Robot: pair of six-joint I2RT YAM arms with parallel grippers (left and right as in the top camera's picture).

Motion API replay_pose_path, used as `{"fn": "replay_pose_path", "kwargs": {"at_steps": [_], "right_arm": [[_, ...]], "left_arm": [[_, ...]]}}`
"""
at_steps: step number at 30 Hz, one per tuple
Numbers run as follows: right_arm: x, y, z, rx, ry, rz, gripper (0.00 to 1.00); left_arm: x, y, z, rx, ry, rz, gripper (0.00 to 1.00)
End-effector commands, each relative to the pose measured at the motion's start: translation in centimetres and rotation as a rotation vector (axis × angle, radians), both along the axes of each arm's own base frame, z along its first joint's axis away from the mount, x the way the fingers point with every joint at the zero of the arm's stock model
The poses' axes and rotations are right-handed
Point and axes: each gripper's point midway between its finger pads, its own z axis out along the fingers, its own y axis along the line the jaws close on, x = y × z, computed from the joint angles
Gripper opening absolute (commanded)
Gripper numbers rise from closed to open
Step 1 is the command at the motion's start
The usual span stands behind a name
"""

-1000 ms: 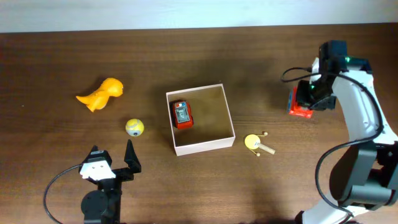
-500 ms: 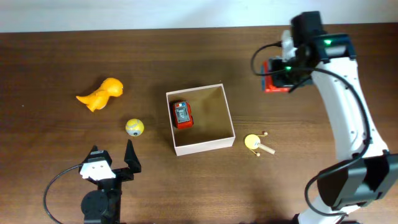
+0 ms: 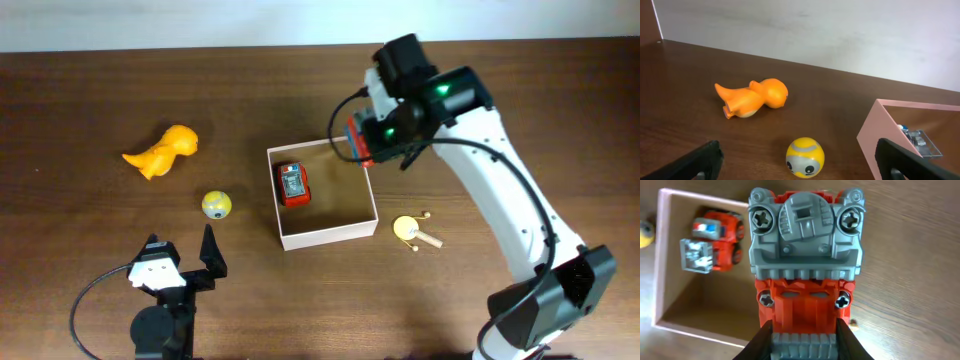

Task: Pack container
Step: 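Lift the second fire truck and carry it into the box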

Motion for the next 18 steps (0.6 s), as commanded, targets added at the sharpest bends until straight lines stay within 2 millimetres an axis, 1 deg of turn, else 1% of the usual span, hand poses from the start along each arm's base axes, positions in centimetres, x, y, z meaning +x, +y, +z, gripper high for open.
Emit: {"fn": "replay_pose_path", "kwargs": {"at_steps": [1,3,9,14,18], "right_arm": [[-0.4,1.8,0.8,0.032,-0.014,0.049,0.25],[-0.9,2.7,0.8,0.048,-0.006,0.073,0.25],[-1.7,4.2,0.8,0.050,-0.005,0.112,0.25],[-2.2,5.2,0.7,0.051,-0.005,0.139,0.25],[-2.1,5.6,-0.1,0.047,0.004,0.146,0.25]], "left_arm": [[0.0,0.1,0.0,0.015,-0.005,0.000,0.99],[0.0,0.1,0.0,0.015,-0.005,-0.001,0.99],[0.0,0.1,0.0,0.015,-0.005,0.000,0.99],[0.0,0.1,0.0,0.015,-0.005,-0.001,0.99],[0.0,0.1,0.0,0.015,-0.005,-0.001,0.99]]}}
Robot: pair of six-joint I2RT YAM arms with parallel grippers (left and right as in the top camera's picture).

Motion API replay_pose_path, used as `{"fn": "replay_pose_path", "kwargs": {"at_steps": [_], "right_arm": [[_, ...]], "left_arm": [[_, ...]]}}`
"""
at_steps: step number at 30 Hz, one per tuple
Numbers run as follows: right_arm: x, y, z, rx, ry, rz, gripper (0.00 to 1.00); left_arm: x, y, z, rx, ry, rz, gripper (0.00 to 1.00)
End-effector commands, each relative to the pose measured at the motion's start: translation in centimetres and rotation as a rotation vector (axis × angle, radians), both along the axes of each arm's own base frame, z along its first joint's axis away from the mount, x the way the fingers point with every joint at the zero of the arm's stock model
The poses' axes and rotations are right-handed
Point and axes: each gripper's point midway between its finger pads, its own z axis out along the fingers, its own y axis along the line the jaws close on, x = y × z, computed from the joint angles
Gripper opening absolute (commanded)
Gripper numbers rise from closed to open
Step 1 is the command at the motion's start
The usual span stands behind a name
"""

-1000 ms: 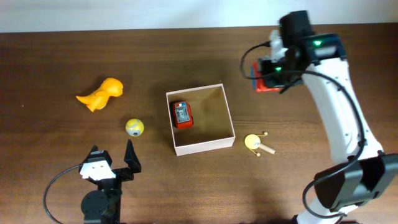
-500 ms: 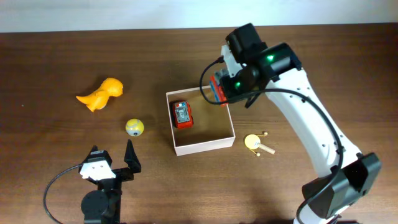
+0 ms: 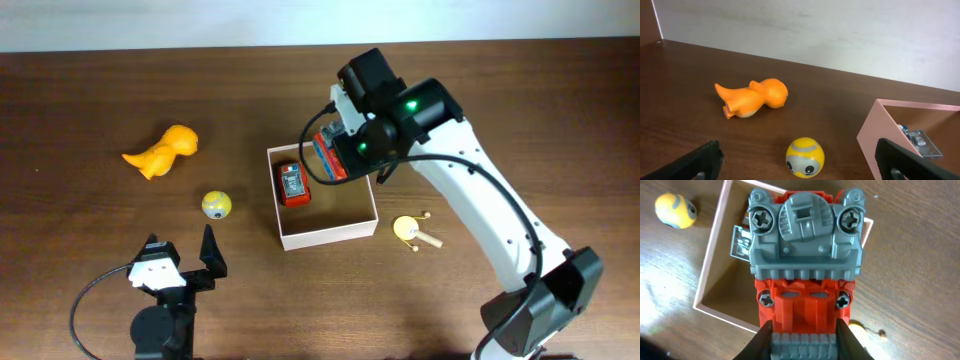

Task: Pack container
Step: 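Lift the second fire truck and carry it into the box, then lower the fire truck into the box beside the first truck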

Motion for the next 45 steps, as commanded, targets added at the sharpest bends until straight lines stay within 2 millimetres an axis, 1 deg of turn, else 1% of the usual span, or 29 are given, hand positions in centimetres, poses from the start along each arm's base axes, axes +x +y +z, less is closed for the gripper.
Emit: {"fn": "replay_pose_path", "kwargs": {"at_steps": [1,6,9,17,24,31,37,41,45], "right_arm": [[0.1,0.8,-0.6,0.005,0.009,0.021,0.25],[0.1,1.2,-2.9,-0.008,0.071,0.028,0.25],[0.2,1.4,-3.7,-0.011,0.094,0.031,0.25],[0.3,1.6,-4.8,-0.018,0.115,0.031,0.25],[0.2,2.3,-6.9,-0.013,0.181,0.040,0.25],[0.9,2.7,-8.0,-0.011,0.180,0.032,0.25],[1.5,3.0,-9.9,-0.020,0.203,0.013,0.25],[1.7,2.9,-11.0,-0.034,0.217,0.005,0.25],[1.9,2.1,-11.8,-0.075,0.222,-0.047,0.25]], "left_arm": [[0.0,0.1,0.0,0.015,-0.005,-0.001,0.99],[0.0,0.1,0.0,0.015,-0.005,-0.001,0.99],[0.0,0.1,0.0,0.015,-0.005,-0.001,0.99],[0.0,0.1,0.0,0.015,-0.005,-0.001,0.99],[0.0,0.1,0.0,0.015,-0.005,-0.001,0.99],[0.0,0.1,0.0,0.015,-0.005,-0.001,0.99],[0.0,0.1,0.0,0.015,-0.005,-0.001,0.99],[0.0,0.1,0.0,0.015,-0.005,-0.001,0.99],[0.0,0.1,0.0,0.015,-0.005,-0.001,0.99]]}}
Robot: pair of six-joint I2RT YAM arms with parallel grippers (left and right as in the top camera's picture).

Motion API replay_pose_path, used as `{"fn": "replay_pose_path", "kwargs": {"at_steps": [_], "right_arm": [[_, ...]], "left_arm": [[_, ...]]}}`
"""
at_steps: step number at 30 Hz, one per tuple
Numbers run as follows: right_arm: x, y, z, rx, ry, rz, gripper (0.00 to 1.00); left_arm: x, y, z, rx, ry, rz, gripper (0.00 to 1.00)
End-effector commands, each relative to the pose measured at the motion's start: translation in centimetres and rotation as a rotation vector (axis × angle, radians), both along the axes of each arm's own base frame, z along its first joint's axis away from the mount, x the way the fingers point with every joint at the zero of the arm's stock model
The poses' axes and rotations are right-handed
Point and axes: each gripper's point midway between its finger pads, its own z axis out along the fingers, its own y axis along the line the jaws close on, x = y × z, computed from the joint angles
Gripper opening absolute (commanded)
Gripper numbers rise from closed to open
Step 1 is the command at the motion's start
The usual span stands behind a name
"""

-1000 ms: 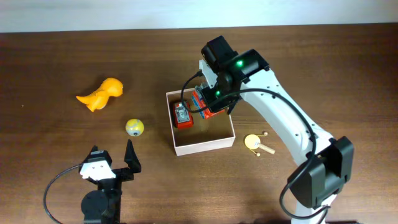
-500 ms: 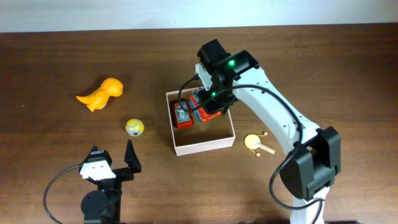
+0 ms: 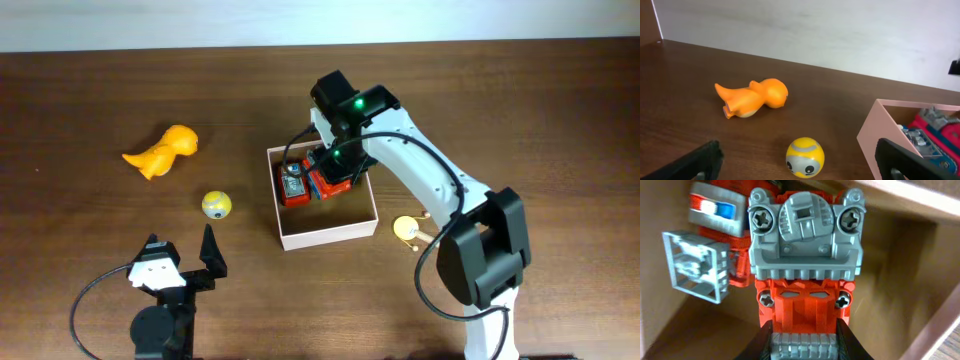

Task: Pack container
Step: 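Lower the fire truck into the box beside the first truck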

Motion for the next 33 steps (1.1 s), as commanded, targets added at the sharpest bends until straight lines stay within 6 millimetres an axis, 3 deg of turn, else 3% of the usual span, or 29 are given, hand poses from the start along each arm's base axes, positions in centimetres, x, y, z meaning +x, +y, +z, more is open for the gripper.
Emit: {"fn": "replay_pose_path", "kwargs": {"at_steps": [1,33], "right_arm": [[0.1,-0.5,-0.6,-0.036,-0.002,-0.043,0.25],[1.4,-2.9,-1.1,-0.160,-0.054,-0.244,0.25]], "left_arm": [[0.0,0.1,0.0,0.015,-0.005,-0.001,0.99],[0.0,0.1,0.0,0.015,-0.005,-0.001,0.99]]}}
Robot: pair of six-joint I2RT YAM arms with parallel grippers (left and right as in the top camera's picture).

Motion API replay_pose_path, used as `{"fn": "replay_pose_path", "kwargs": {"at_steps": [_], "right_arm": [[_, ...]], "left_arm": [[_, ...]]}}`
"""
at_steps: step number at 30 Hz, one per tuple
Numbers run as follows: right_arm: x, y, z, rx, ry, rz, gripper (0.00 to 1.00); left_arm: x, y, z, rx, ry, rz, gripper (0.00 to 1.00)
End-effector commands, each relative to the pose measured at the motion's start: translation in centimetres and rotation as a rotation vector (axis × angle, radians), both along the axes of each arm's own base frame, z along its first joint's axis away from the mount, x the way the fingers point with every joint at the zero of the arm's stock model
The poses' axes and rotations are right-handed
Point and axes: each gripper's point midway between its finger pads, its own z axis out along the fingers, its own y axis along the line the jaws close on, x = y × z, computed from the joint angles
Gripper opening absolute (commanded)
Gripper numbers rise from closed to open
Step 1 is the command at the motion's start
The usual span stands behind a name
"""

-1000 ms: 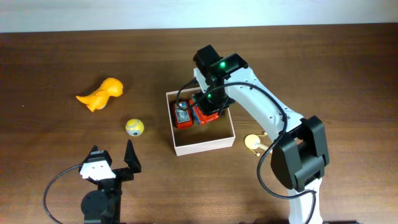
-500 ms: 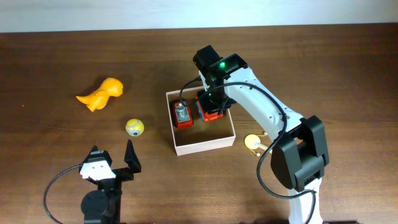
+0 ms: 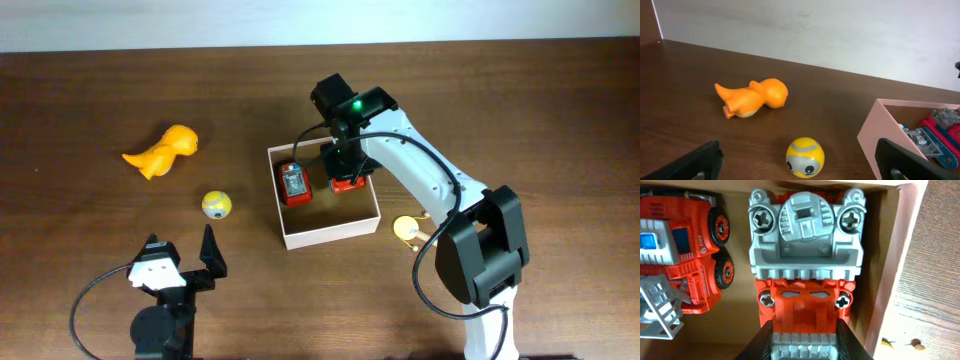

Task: Pack container
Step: 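Lower the fire truck into the box beside the first truck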

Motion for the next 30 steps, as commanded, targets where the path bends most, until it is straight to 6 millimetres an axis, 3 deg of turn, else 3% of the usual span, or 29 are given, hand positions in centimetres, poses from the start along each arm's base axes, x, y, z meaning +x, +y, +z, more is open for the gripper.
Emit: {"fn": "replay_pose_path", "kwargs": {"at_steps": [1,3,5,9,19,23,30], "right_arm": [[0.2,-0.4,-0.4,-0.032,-0.010,-0.015,0.25],[0.2,-0.4,-0.4,-0.032,-0.010,-0.015,0.27],[0.2,-0.4,-0.4,-0.032,-0.010,-0.015,0.41],[0.2,-0.4,-0.4,-0.034,-0.012,-0.016,0.49],[0.7,0.5,0.1,0.007,-0.028,0.016,0.49],[0.7,1.9,1.3,0.078,-0.027,0.083,0.48],[0.5,2.5,3.5,0.101,-0.034,0.148,0.40]], "left_arm": [[0.0,0.0,0.0,0.015,-0.005,-0.001,0.99],[0.0,0.0,0.0,0.015,-0.005,-0.001,0.99],[0.0,0.0,0.0,0.015,-0.005,-0.001,0.99],[0.0,0.0,0.0,0.015,-0.005,-0.001,0.99],[0.0,0.0,0.0,0.015,-0.005,-0.001,0.99],[0.0,0.0,0.0,0.015,-0.005,-0.001,0.99],[0.0,0.0,0.0,0.015,-0.005,-0.001,0.99]]}}
